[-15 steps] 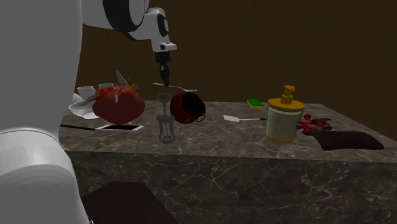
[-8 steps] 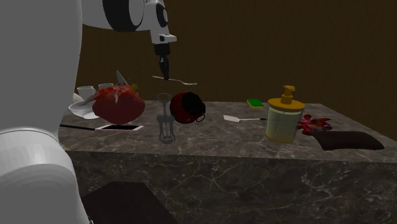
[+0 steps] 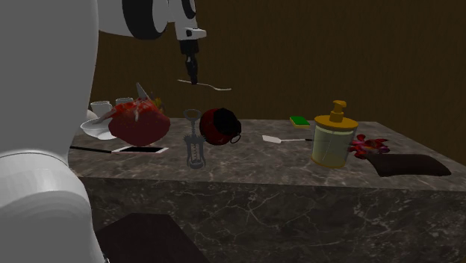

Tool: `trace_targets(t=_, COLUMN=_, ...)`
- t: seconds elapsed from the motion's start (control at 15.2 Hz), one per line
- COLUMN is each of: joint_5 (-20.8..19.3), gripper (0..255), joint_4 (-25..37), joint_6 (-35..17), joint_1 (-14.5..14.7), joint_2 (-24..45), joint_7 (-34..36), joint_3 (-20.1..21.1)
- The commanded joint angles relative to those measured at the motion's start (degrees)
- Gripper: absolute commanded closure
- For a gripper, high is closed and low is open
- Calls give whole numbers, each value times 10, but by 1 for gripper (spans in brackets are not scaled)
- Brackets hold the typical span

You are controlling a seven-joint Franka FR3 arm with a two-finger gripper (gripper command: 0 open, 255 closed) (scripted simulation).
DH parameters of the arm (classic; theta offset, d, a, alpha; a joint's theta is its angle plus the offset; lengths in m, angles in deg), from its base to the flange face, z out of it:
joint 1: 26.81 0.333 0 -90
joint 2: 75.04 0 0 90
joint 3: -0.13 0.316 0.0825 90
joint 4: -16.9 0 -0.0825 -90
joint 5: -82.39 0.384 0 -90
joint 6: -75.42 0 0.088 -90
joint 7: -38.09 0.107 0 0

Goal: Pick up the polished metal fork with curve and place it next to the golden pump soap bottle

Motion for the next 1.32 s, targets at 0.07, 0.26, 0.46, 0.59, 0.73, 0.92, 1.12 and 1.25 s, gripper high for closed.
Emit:
trace_targets(t=0.07, joint_5=-4, gripper=255, joint_4=36, joint_6=28, joint_1=8, joint_2=8, joint_7=-2, joint_3=0)
trace_targets(t=0.26, joint_5=-10, gripper=255, joint_4=74, joint_6=57, joint_1=19, joint_2=18, joint_7=-4, joint_3=-1)
trace_targets(t=0.46, joint_5=-17, gripper=255, joint_4=110, joint_6=83, joint_1=30, joint_2=28, joint_7=-6, joint_3=-2)
trace_targets(t=0.59, joint_5=10, gripper=255, joint_4=46, joint_6=57, joint_1=-15, joint_2=-17, joint_7=-30, joint_3=-1)
trace_targets(t=0.73, joint_5=34, gripper=255, joint_4=-7, joint_6=36, joint_1=-54, joint_2=-58, joint_7=-57, joint_3=-2)
trace_targets(t=0.92, joint_5=69, gripper=255, joint_4=-73, joint_6=11, joint_1=-103, joint_2=-114, joint_7=-104, joint_3=-12)
trace_targets(t=1.12, joint_5=99, gripper=255, joint_4=-127, joint_6=-7, joint_1=-141, joint_2=-163, joint_7=-154, joint_3=-29)
trace_targets(t=1.25, joint_5=116, gripper=255, joint_4=-157, joint_6=-17, joint_1=-163, joint_2=-191, joint_7=-188, joint_3=-43)
